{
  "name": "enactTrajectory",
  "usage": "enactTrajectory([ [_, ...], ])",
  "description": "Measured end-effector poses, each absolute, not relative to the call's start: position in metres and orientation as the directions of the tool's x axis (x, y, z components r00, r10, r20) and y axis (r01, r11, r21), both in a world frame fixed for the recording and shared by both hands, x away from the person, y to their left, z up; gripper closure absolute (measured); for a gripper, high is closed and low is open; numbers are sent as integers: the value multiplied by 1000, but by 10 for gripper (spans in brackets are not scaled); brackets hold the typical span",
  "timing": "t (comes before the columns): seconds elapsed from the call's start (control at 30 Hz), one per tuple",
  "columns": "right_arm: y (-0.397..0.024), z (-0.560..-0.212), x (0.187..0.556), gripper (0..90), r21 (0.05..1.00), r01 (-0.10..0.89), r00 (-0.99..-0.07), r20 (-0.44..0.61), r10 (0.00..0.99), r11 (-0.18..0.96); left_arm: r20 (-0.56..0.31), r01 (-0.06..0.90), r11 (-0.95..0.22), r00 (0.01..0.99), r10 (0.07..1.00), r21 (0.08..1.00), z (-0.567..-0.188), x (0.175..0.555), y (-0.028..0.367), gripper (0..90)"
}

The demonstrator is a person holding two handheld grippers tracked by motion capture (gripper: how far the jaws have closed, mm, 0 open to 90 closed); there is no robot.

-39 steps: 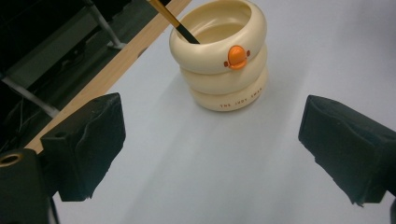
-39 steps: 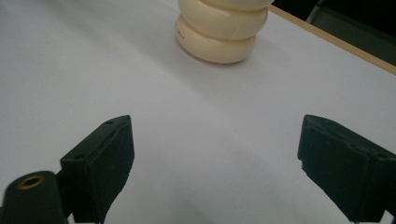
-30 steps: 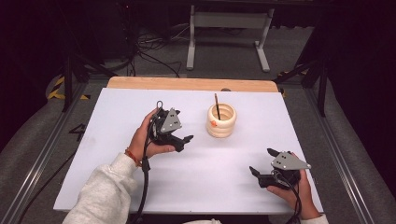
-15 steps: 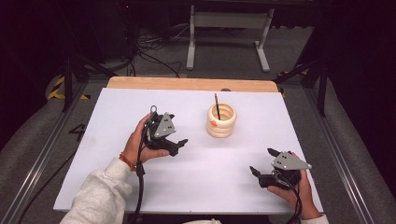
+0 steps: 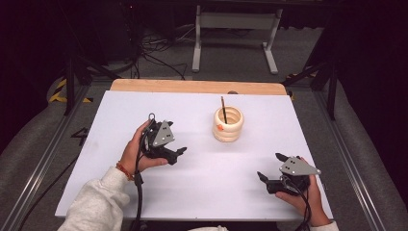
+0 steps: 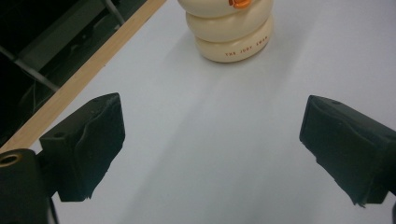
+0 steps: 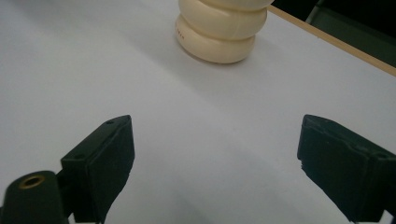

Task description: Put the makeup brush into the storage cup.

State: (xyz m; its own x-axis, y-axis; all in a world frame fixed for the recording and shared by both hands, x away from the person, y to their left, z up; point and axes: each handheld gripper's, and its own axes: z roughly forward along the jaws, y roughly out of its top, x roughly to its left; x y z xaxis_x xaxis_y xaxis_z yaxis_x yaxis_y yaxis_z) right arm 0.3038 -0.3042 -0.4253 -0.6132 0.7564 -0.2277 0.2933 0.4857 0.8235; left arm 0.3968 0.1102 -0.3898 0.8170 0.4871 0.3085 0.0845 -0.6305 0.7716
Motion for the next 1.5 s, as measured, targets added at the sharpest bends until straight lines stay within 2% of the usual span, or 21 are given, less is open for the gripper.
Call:
enactTrajectory([
  [1.5,-302,-425,302,118,817,289,-620,-237,748,499,318,125,-637,784,533,760,-415,368,155,84],
])
